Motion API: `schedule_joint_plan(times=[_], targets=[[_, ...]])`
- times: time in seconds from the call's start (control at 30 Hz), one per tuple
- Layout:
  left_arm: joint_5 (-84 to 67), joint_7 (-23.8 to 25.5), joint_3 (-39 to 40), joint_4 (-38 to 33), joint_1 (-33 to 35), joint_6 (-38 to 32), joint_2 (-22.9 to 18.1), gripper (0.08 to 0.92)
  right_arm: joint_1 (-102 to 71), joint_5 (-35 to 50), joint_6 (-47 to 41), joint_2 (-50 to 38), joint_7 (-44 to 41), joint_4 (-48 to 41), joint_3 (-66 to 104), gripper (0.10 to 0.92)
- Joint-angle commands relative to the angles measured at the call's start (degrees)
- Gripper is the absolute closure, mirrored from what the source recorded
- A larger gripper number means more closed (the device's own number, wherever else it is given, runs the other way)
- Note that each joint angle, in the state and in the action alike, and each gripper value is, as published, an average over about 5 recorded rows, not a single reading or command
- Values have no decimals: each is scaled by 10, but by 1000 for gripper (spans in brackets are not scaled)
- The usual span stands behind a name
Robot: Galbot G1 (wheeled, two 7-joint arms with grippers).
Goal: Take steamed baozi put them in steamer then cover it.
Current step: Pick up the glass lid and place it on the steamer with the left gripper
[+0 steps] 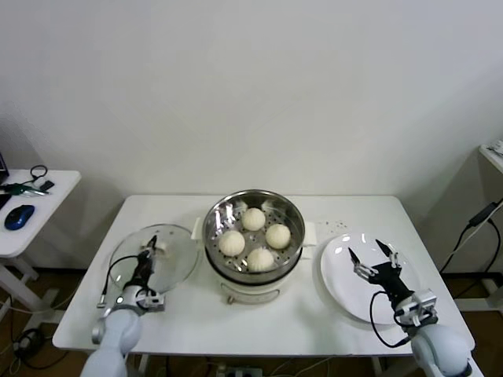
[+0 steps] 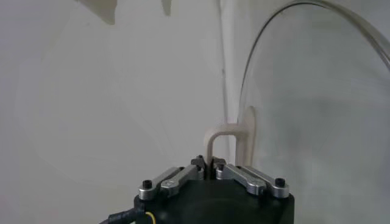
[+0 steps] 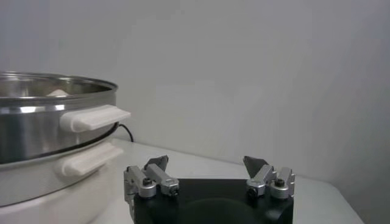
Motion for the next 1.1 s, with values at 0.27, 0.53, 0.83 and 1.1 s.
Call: schedule_joint_plan(times=[0.27,0.53,0.83,1.1], targets=[[-83,0,-16,-235,123,72,30,855,4,3,1,-20,3,3,5,203],[-80,2,-9,-365,203,186,55,855,11,4,-2,-36,10,3,1,203],[-84,28,18,-434,221,273,93,855,29,6,-3,-41,12,-4,-15,203],[-84,112,160,-481,136,386,146,855,54,1,-3,-40,26,-15,-43,203]])
